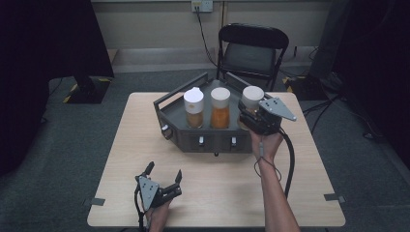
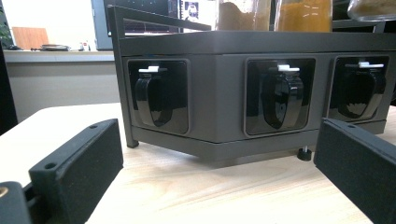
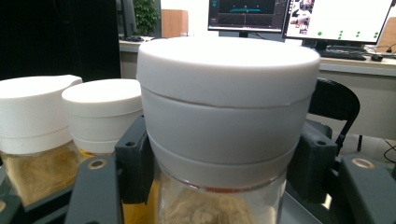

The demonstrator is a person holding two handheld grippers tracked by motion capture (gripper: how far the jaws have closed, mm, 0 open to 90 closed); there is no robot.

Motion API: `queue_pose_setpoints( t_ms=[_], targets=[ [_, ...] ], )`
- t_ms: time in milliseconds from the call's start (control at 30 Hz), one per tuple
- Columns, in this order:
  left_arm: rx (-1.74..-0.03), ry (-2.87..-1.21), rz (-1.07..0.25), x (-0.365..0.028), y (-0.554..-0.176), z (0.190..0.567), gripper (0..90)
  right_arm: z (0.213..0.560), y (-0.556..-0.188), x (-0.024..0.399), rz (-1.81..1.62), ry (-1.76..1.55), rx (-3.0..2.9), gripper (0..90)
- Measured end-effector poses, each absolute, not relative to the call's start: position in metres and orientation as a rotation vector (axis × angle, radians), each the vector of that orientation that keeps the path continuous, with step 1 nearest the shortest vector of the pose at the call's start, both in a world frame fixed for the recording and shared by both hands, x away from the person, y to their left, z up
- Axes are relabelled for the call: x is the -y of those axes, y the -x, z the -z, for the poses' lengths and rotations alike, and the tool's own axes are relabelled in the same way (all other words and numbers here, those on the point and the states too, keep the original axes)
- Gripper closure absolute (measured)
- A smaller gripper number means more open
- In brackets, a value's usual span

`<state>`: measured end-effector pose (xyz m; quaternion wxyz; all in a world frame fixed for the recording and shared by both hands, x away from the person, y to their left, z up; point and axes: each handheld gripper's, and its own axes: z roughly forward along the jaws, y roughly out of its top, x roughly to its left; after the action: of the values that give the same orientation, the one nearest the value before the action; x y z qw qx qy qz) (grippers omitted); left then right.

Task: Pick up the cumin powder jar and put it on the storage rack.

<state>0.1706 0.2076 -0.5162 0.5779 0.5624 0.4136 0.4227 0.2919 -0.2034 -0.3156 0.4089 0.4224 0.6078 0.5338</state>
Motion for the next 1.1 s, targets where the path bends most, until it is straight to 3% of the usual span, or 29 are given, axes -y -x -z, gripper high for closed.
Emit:
queue_pose_setpoints(
  t_ms=[1100],
  targets=[
    [-0.965, -1.316, -0.986, -0.208, -0.171, 0.516, 0.9, 0.327, -0.323, 0.201, -1.308, -1.119, -1.563, 35.1]
  ],
)
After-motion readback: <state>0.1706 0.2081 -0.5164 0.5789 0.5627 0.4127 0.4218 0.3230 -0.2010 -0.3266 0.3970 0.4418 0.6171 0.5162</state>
